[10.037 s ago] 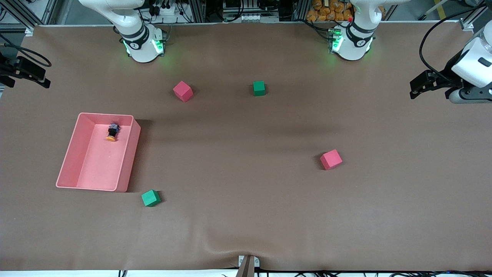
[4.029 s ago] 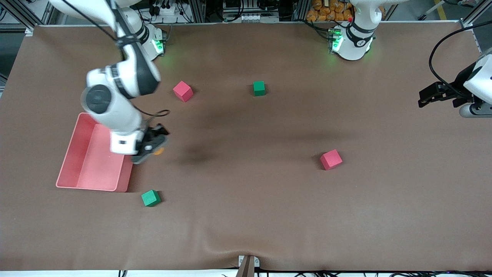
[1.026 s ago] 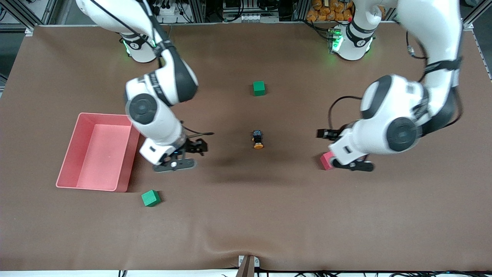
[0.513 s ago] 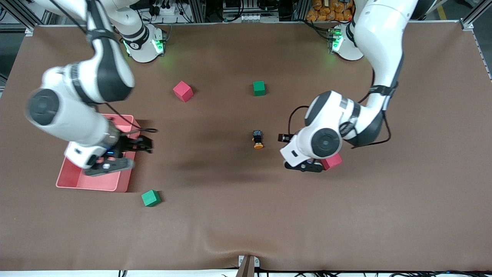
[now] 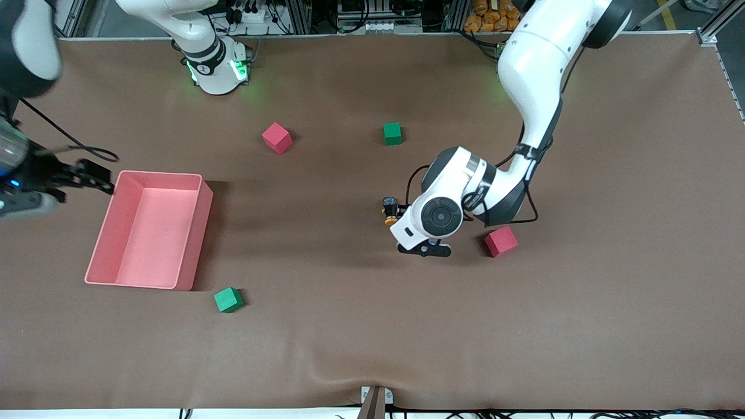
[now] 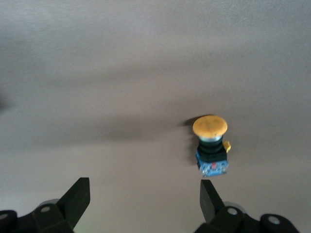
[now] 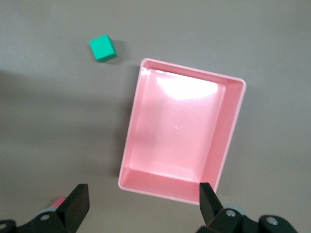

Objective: Place and upright button with both arms
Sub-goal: 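Withdraw the right gripper while the left gripper reaches the button, then grasp the button body with the left gripper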

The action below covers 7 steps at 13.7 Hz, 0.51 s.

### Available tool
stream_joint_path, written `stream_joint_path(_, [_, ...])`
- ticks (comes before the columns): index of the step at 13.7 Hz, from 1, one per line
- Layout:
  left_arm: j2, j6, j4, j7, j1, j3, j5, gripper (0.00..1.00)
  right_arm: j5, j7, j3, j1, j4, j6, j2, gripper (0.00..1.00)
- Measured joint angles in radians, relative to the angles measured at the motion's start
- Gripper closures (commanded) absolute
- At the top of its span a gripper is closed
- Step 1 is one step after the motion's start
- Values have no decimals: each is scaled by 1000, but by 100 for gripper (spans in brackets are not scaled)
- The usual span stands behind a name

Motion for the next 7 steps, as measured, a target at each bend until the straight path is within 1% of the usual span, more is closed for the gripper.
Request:
stream_joint_path(2, [30,33,21,0,-10,-1,-12,2,0,-2,42,-60,-3,-55,-44,0])
stream_joint_path(4, [42,60,28,0,-23,-2,-22,4,-1,25,78,-97,-3,-116,-83,0])
stream_joint_path(7, [59,90,30,-1,-47,-3,-68,11,-2,112,89,-103,-4,-187,-125,0])
